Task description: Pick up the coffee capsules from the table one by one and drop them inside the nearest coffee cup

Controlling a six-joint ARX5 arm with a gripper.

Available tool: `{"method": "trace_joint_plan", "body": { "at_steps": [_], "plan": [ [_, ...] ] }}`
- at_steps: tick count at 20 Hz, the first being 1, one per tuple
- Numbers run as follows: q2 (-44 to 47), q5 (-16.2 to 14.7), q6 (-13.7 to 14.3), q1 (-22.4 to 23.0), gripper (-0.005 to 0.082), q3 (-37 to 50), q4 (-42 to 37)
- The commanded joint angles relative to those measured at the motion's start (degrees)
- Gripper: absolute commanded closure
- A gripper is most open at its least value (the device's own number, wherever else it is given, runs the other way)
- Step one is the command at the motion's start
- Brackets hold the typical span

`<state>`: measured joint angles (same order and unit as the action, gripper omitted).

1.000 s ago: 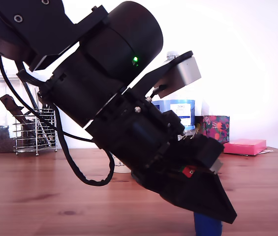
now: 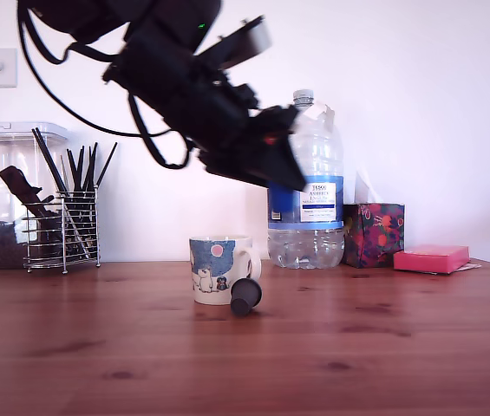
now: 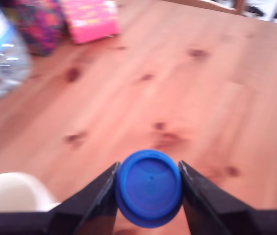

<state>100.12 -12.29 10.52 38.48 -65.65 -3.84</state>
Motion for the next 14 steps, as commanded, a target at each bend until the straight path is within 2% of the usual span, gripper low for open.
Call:
{"method": "trace_joint_plan", "body": {
  "at_steps": [1, 7, 14],
  "plan": [
    [-0.87, -0.04, 0.48, -2.36, 0.0538, -0.81, -0.31],
    [-0.87, -0.07, 0.46, -9.57, 0.0538, -1.84, -0.26],
    [-0.59, -0.07, 0.44, -10.40, 0.0538, -3.15, 2.27]
  ]
}}
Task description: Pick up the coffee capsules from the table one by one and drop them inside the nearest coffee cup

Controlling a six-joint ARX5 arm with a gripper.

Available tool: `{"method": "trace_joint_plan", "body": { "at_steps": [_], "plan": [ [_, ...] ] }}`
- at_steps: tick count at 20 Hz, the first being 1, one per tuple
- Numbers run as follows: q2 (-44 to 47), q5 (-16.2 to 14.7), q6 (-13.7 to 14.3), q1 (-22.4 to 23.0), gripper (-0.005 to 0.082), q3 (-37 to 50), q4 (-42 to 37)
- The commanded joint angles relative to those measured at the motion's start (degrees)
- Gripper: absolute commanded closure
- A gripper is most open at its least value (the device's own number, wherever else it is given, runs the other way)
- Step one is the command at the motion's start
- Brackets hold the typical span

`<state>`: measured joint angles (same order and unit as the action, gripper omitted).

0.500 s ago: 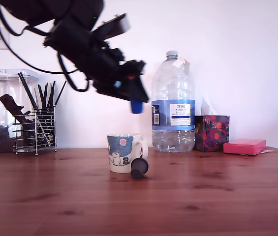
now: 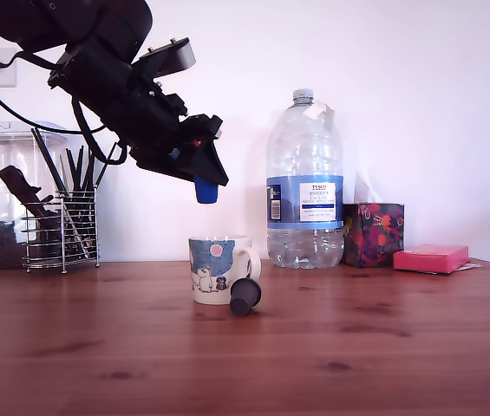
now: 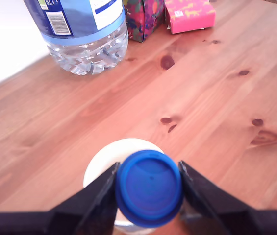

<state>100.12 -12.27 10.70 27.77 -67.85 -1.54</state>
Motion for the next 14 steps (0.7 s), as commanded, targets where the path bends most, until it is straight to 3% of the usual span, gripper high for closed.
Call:
{"method": "trace_joint_plan", "body": {
  "at_steps": [1, 14],
  "plan": [
    [-0.22, -0.09, 0.26, 0.31, 0.0538, -1.77, 0.61],
    [15.52, -0.07, 0.24, -0.17, 0.0539, -26.86, 25.27]
  ]
}}
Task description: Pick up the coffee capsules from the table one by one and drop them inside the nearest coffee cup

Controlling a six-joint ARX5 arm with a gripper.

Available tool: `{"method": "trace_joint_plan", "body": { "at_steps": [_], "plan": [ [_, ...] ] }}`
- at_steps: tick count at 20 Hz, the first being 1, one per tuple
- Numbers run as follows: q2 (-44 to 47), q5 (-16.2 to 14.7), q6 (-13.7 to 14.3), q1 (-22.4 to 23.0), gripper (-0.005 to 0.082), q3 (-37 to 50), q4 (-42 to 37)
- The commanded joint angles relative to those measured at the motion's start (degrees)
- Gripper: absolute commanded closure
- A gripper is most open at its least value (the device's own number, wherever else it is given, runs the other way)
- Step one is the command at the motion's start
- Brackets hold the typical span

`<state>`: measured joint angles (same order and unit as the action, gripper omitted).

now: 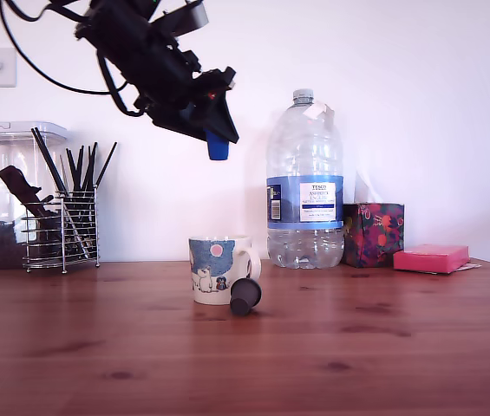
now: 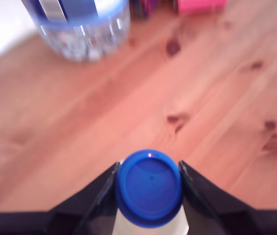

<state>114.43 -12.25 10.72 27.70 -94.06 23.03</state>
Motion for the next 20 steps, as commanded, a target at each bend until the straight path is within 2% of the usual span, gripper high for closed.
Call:
{"method": "trace_joint_plan", "body": {
  "at_steps": [1, 5, 14, 18, 20],
  "plan": [
    [2.21, -0.09, 0.20, -0.11, 0.0538, -1.46, 1.73],
    [3.61, -0.09, 0.20, -0.11, 0.0538, -1.68, 4.13],
    [3.67, 0.61, 0.22, -0.11, 0.0522, -1.68, 4.20],
    [3.67, 0.76, 0.26, -0.11, 0.0296, -1.68, 4.13],
    [3.67, 0.79, 0.26, -0.11, 0.0293, -1.68, 4.13]
  ]
}}
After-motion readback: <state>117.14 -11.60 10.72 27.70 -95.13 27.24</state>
